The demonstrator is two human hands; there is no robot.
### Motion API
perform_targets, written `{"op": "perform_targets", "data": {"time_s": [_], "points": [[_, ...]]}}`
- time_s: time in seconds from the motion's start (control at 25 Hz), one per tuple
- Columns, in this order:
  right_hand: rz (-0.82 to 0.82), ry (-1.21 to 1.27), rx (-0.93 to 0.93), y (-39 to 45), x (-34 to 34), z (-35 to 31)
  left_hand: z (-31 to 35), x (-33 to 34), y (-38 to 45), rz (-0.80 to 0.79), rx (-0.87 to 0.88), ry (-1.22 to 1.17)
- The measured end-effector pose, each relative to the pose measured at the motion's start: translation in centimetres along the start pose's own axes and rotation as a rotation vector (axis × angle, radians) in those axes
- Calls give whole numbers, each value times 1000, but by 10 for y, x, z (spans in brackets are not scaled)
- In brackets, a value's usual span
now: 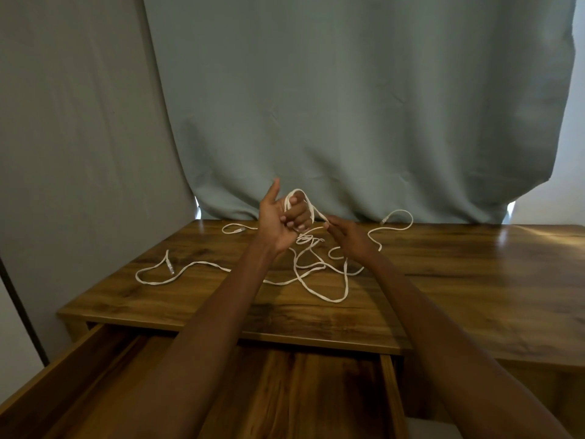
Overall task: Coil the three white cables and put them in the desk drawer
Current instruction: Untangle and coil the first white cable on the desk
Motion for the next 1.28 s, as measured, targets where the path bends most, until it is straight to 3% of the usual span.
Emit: {"op": "perform_targets", "data": {"time_s": [0.12, 0.24, 0.4, 0.48, 0.56, 0.64, 0.88, 1.0, 1.16, 1.28], "points": [[-89, 301, 192, -14, 31, 7, 24, -18, 4, 162, 235, -152], [-182, 464, 247, -21, 47, -1, 42, -42, -4, 334, 444, -217], [-203, 220, 119, -27, 35, -4, 65, -81, -14, 588, 576, -89], [-210, 17, 27, -24, 29, -10, 69, -97, -16, 710, 539, 179], [-182, -188, -34, -16, 19, -20, 64, -95, -15, 789, 441, 686], [-110, -330, -119, -8, 4, -34, 45, -86, -6, 739, 285, 1042], [49, -392, -324, 6, -32, -60, 3, -69, 3, 452, -200, 1491], [124, -466, -367, 17, -46, -53, -16, -57, 3, 271, -305, 1282], [144, -566, -263, 26, -44, -28, -33, -24, 5, 6, -348, 618], [134, -517, -149, 30, -38, -12, -27, -8, 6, -67, -255, 211]]}}
Point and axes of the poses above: each hand's wrist, its own y-axis towards the middle knuckle, its own x-axis out of the palm, z = x × y, the point moved 10 cm from there along y, towards the middle knuckle, and after that the axes turned 2 degrees about -x, right-handed, at the moved point
